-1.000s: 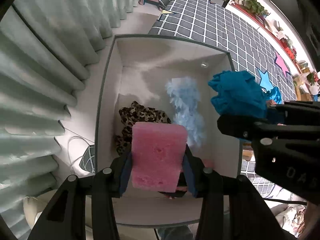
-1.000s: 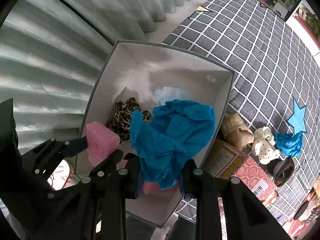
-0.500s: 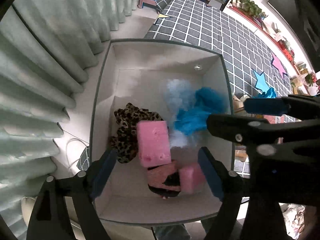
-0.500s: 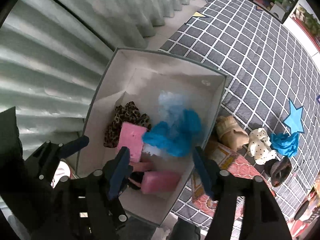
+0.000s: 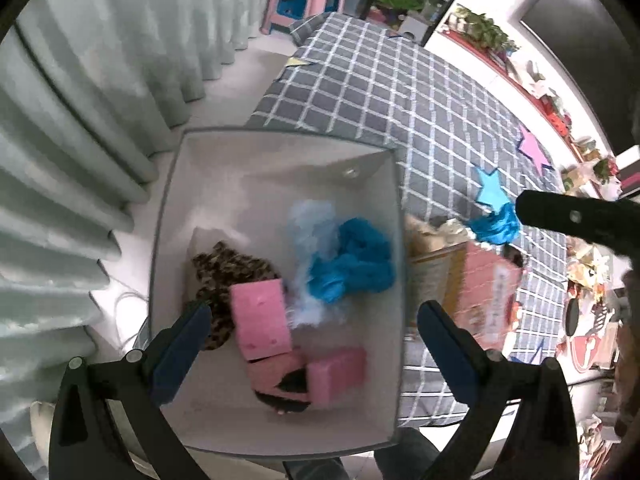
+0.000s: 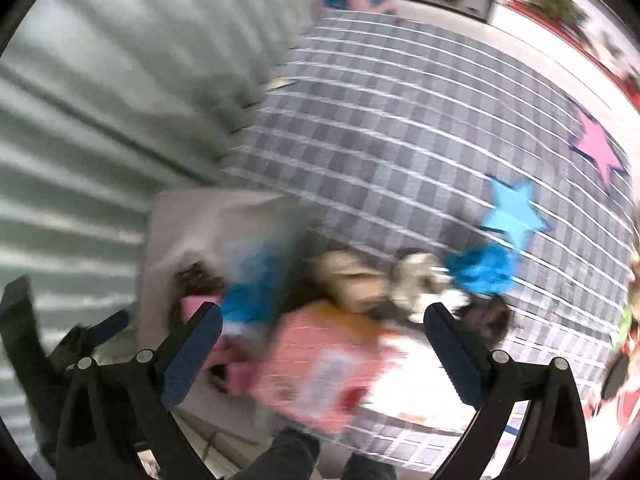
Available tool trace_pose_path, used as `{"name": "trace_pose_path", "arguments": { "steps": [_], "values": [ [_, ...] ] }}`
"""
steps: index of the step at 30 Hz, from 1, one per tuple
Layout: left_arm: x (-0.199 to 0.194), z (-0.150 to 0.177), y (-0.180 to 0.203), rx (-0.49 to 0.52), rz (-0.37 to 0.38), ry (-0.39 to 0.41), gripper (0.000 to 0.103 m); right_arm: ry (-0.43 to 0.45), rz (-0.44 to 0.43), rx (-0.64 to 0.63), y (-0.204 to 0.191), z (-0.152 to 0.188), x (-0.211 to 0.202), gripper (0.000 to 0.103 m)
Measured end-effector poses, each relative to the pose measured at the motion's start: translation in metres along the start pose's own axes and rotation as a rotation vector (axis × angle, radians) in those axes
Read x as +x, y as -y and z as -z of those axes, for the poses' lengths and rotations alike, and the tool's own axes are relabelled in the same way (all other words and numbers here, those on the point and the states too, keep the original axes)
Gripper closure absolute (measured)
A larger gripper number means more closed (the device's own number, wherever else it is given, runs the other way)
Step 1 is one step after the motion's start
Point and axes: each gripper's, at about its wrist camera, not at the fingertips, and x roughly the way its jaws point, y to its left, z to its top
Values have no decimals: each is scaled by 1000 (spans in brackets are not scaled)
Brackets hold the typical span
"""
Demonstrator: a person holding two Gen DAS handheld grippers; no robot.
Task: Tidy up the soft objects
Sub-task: 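Move left gripper to white polka-dot scrunchie while right gripper reaches knitted hat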
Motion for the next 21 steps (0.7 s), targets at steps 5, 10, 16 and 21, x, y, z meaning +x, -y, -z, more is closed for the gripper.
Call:
{"name": "trace_pose_path", "arguments": {
  "steps": [5,10,16,21],
  "values": [
    [-2,-6,26,42,19,-13,0,-59,82,195,88,1,23,2],
    [2,-8,48,78,12,-49,0,-143,102,273,133,16,63,2],
    [8,-9,63,93,-16,-86,0,-173,15,275,129,12,103,2],
    [12,-14,75,87,-38,-107,0,-208,100,145,112,-4,138,2]
  ]
}}
